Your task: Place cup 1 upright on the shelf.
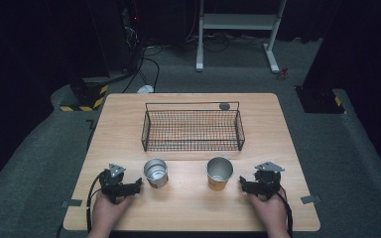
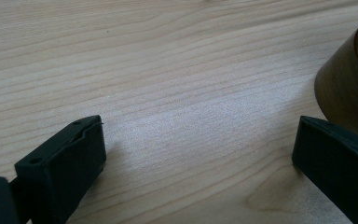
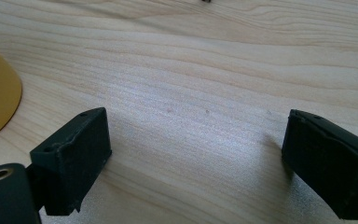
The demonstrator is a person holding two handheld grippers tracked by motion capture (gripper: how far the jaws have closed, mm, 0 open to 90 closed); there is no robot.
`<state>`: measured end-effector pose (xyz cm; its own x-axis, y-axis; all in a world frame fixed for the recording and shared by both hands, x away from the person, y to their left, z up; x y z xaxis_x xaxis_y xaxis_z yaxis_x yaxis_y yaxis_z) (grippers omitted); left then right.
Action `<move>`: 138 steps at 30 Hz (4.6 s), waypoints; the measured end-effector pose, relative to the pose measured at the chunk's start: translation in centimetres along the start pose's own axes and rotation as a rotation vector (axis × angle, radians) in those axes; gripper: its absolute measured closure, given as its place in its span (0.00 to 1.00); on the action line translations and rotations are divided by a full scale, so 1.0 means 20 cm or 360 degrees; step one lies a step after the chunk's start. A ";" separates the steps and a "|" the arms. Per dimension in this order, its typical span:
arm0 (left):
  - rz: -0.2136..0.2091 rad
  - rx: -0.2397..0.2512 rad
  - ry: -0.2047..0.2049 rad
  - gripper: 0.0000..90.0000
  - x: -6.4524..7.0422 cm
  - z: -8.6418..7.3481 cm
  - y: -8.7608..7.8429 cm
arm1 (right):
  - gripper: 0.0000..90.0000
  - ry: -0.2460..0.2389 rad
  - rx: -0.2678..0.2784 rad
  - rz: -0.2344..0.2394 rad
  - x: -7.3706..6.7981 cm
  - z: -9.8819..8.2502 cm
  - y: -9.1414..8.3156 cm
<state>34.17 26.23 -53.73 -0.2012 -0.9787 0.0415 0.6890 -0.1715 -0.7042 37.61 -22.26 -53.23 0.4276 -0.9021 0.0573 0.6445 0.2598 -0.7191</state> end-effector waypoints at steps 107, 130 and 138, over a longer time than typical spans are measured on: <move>-0.0475 0.0365 0.0188 0.00 0.19 0.05 -0.23 | 0.08 -0.0014 -0.0001 0.0011 0.00 0.00 0.00; -0.0533 0.0370 0.0148 0.00 0.22 0.06 -0.19 | 0.08 -0.0012 -0.0001 0.0010 0.00 0.00 0.00; -0.0535 0.0298 0.0145 0.00 0.24 0.08 -0.14 | 0.08 -0.0012 -0.0001 0.0010 0.00 0.00 0.00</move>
<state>32.29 21.87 -50.44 -0.4921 -0.8519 0.1789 0.6878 -0.5065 -0.5200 37.76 -22.26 -53.22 0.4364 -0.8979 0.0578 0.6412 0.2653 -0.7201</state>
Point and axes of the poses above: each handheld gripper's, and its own axes: y roughly forward along the jaws, z roughly out of its top, x roughly to its right, the point moved 1 cm from there along y, roughly forward along the jaws, and after that the axes turned 4 degrees about -y, right-handed, at the moved point
